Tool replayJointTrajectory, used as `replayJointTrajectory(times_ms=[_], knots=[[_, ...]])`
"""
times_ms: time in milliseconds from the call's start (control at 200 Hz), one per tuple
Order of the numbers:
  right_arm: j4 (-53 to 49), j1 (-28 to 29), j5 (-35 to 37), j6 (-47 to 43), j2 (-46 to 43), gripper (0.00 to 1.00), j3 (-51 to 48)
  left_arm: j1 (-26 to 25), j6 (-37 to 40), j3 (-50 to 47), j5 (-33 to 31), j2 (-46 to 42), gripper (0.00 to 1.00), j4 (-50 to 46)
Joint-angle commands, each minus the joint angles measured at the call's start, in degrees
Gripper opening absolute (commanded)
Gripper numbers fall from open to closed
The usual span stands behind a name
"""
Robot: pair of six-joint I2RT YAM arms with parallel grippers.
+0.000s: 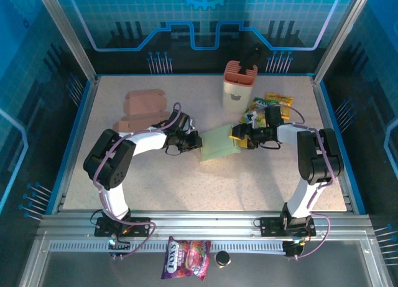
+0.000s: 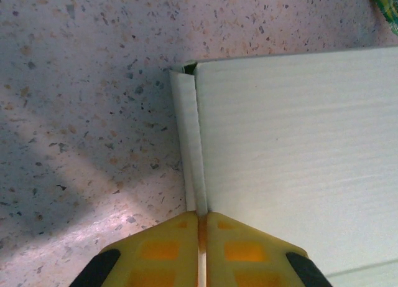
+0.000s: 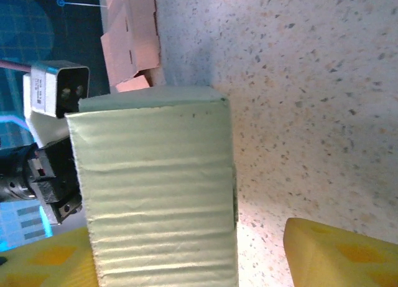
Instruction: Fold the paper box
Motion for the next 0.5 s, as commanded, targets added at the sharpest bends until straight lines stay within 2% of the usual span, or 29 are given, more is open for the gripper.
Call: replayJointTrajectory(times_ms=[0, 205, 385, 420, 440, 495], knots=[[5.5, 1.2, -2.4, 4.9, 1.0, 0.65, -0.8, 0.8, 1.6, -2.1, -3.4, 0.7, 0.1, -5.7], [7.2, 2.7, -1.9, 8.3, 0.2, 0.54, -1.1, 0.8, 2.6, -1.5, -3.4, -0.4, 0.15, -5.4], [9.2, 1.9, -1.4, 14.5, -1.5, 0.45, -2.0, 0.8, 5.2, -2.6, -6.1, -7.7, 0.35, -3.0], [9.8, 1.7, -1.3, 16.3, -1.9, 0.44, -3.7, 0.7, 6.7, -3.0, -6.4, -9.6, 0.38, -2.1], [9.6, 1.5, -1.1, 17.3, -2.2, 0.43, -3.8, 0.6, 7.9, -3.2, -6.4, -10.8, 0.43, -1.6], [9.3, 0.9, -1.4, 20.2, -2.8, 0.41, -4.1, -0.2, 12.7, -4.0, -5.7, -14.2, 0.46, 0.6]])
